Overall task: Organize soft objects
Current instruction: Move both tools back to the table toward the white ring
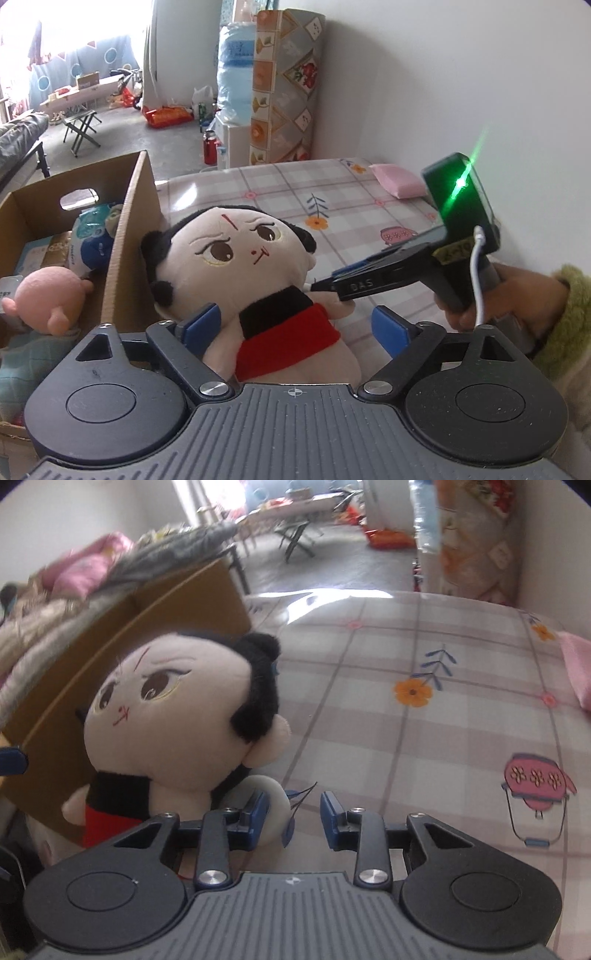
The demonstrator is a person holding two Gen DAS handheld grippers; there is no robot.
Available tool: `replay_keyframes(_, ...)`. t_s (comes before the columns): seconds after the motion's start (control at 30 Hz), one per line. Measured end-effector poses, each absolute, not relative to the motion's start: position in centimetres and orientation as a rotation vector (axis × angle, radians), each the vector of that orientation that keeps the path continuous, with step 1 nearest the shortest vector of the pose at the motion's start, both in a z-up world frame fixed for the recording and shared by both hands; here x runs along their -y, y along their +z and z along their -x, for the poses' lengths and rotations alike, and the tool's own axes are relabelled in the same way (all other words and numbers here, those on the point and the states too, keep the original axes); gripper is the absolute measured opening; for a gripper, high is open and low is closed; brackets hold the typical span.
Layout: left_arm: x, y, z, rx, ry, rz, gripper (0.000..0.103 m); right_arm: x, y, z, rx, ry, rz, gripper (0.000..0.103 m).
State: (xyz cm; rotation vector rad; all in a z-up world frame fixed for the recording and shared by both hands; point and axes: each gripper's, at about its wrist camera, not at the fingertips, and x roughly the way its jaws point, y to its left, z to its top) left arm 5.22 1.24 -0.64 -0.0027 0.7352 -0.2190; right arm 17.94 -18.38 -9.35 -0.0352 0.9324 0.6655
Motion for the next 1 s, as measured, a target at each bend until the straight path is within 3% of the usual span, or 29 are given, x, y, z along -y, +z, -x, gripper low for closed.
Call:
replay_keyframes(0.2,-1.6,-0.7,-5.3,-0.727,-0.225,0.012,0.088,17.9,-9.2,-17.9,-0.936,0.669,0.095,0.024)
replay_keyframes(0.77,2.1,-1.7,-5.0,-0.739,-0.362,-0.070,0.089,28.0,-8.9,-12.9,-0.918,0.443,-0.009,0.024)
replay_keyframes(1.0,4.0,-2.3,-5.4,-0.748,-0.362,-0.100,0.089,26.8,-7.6,-14.2,-0.853,0.533,-0.082,0.027)
